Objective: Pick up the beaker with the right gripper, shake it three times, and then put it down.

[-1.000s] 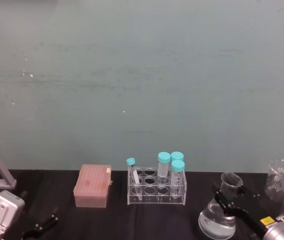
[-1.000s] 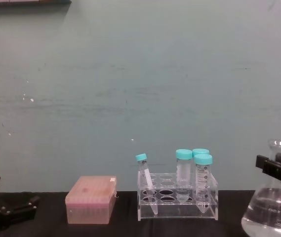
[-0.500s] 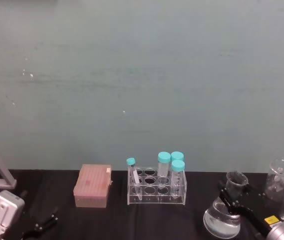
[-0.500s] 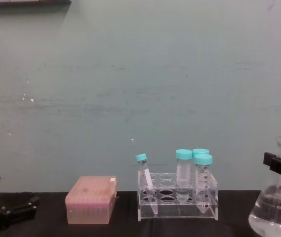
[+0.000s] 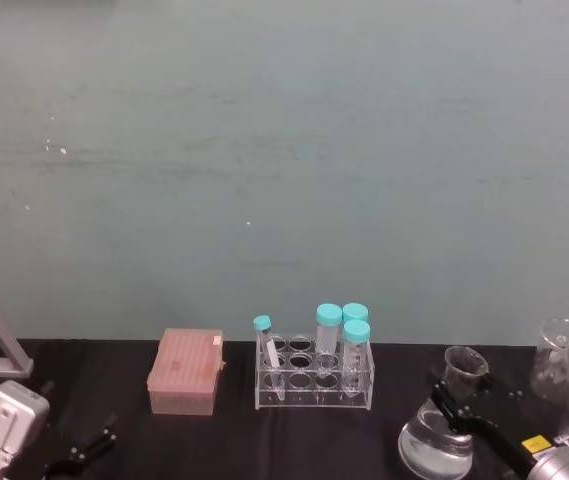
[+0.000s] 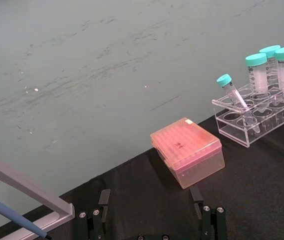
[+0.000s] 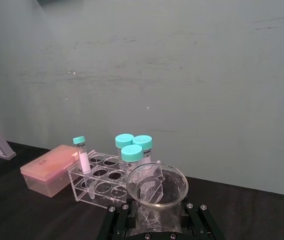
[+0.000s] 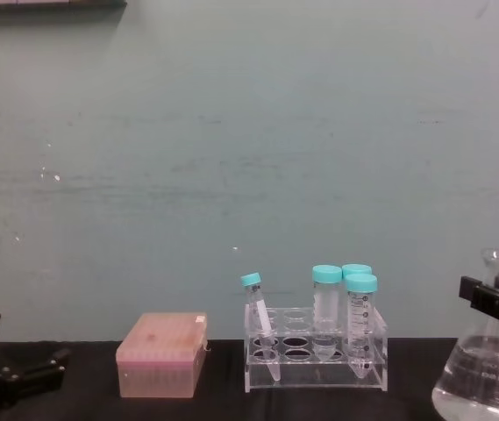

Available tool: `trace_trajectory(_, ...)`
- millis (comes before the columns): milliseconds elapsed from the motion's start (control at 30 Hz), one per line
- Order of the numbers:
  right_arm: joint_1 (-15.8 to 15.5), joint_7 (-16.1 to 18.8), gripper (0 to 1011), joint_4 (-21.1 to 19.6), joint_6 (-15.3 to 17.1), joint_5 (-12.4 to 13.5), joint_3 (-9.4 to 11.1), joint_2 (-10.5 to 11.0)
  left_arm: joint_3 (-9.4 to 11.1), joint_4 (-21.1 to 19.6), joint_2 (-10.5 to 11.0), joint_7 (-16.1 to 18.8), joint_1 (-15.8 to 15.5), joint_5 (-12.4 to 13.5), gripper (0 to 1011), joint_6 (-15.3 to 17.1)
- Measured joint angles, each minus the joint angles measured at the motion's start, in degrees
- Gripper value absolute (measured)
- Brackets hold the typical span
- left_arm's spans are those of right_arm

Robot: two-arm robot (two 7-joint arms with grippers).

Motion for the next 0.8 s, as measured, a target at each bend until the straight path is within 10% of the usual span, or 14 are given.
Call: trace_trajectory(800, 0.7, 1.9, 456, 0.6, 1.0, 1.3, -2.8, -0.2, 0.0, 0.0, 0.0, 0.0, 0.0, 0.0, 1000, 0.0)
